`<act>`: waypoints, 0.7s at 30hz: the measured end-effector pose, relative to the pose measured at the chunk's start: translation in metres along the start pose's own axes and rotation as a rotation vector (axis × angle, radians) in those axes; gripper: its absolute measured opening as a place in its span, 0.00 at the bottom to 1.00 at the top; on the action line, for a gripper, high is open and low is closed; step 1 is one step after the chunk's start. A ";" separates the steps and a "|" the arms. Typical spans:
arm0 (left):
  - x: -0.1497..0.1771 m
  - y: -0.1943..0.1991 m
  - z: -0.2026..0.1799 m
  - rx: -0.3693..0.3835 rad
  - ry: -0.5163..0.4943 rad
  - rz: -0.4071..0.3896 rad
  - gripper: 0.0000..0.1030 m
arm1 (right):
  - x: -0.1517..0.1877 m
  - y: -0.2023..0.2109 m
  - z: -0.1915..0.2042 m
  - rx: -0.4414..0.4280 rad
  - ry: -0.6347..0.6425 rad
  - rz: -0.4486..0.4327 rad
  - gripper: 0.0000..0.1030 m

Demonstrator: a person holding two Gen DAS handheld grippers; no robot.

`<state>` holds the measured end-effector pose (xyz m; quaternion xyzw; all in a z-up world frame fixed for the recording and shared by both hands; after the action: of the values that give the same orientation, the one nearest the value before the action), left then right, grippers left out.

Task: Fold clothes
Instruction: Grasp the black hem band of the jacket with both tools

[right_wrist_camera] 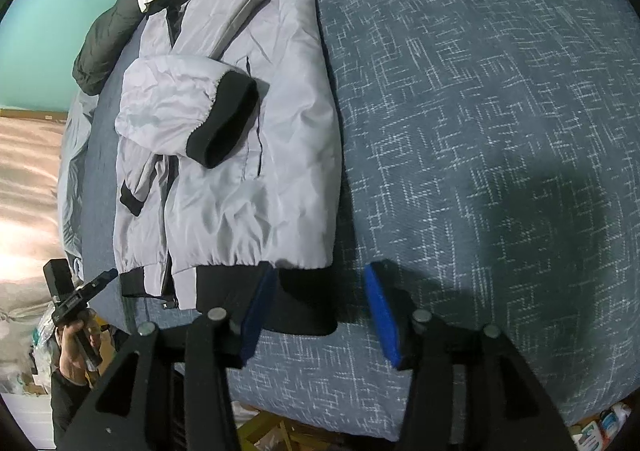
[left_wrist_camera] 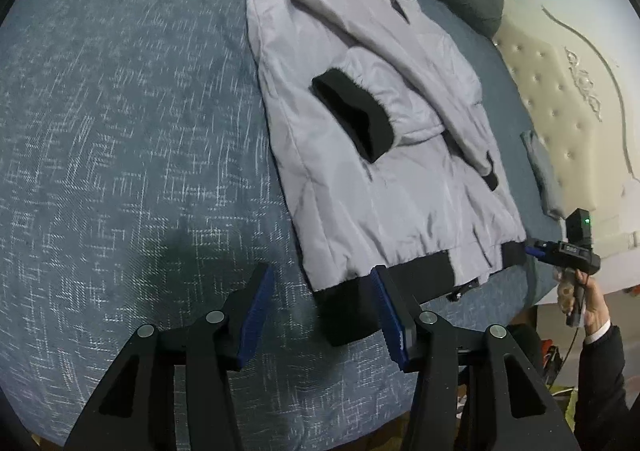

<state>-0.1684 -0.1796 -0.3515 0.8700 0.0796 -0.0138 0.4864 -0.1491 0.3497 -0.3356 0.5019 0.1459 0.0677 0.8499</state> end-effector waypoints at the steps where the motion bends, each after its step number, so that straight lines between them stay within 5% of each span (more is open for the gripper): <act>1: 0.001 -0.003 0.000 0.001 0.003 0.005 0.59 | 0.000 -0.001 0.001 -0.001 0.001 0.004 0.47; 14: 0.005 -0.037 -0.005 0.007 0.000 0.048 0.57 | -0.007 -0.013 0.014 -0.007 0.029 0.036 0.47; 16: 0.005 -0.039 -0.006 0.025 0.003 0.057 0.41 | -0.008 -0.019 0.017 -0.004 0.029 0.043 0.47; 21: 0.006 -0.041 -0.004 0.067 0.021 0.068 0.31 | -0.007 -0.026 0.020 -0.002 0.041 0.054 0.47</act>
<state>-0.1688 -0.1540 -0.3843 0.8881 0.0547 0.0093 0.4563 -0.1501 0.3181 -0.3483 0.5034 0.1495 0.1010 0.8450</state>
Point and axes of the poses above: each gripper's, at about its wrist camera, not at the fingertips, and y roughly against the way its jaws point, z to its left, x to its underside, the point moved 3 cm from there along -y, roughly the way its jaws point, and after that the axes turned 14 degrees about y, right-handed, at the moved point
